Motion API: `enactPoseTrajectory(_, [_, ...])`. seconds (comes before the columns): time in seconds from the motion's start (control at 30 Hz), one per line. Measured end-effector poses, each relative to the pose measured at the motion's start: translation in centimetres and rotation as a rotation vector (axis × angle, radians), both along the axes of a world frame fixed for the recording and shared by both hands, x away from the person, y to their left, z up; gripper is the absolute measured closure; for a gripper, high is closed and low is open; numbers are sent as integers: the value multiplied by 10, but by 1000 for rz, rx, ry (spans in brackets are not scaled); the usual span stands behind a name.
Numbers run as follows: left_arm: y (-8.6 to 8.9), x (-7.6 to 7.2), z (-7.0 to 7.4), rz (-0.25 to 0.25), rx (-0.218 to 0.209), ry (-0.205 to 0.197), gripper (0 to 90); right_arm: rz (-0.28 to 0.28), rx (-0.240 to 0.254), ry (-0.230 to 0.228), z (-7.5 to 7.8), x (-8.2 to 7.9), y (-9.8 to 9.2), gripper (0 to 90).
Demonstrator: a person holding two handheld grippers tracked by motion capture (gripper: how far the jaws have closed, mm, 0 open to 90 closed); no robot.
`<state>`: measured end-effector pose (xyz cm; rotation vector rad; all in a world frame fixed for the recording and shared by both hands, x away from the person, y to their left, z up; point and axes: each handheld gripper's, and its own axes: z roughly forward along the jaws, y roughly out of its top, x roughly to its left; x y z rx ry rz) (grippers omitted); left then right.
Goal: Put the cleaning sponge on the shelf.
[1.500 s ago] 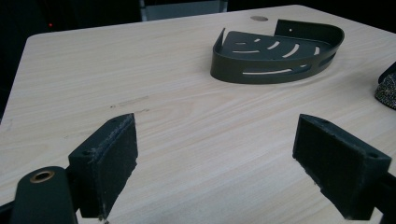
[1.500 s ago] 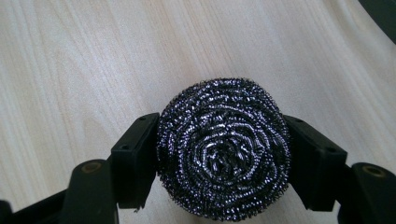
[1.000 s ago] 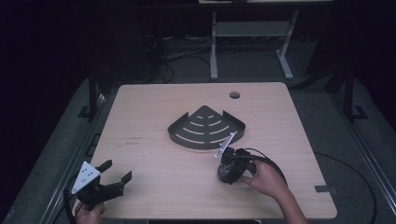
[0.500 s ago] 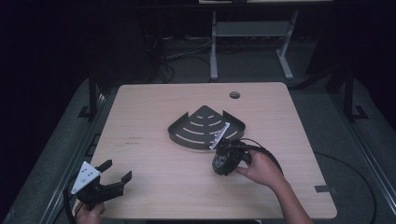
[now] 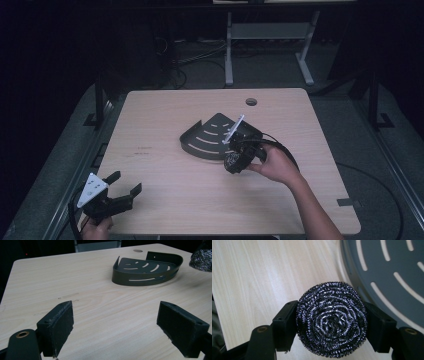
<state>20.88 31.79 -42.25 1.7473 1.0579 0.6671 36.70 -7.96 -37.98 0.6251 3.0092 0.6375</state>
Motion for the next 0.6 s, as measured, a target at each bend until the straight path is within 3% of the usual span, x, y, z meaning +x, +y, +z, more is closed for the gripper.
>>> enactPoseTrajectory(0.6, [0, 0, 0, 1, 5, 0, 132, -30, 7, 9, 11, 33, 9, 328])
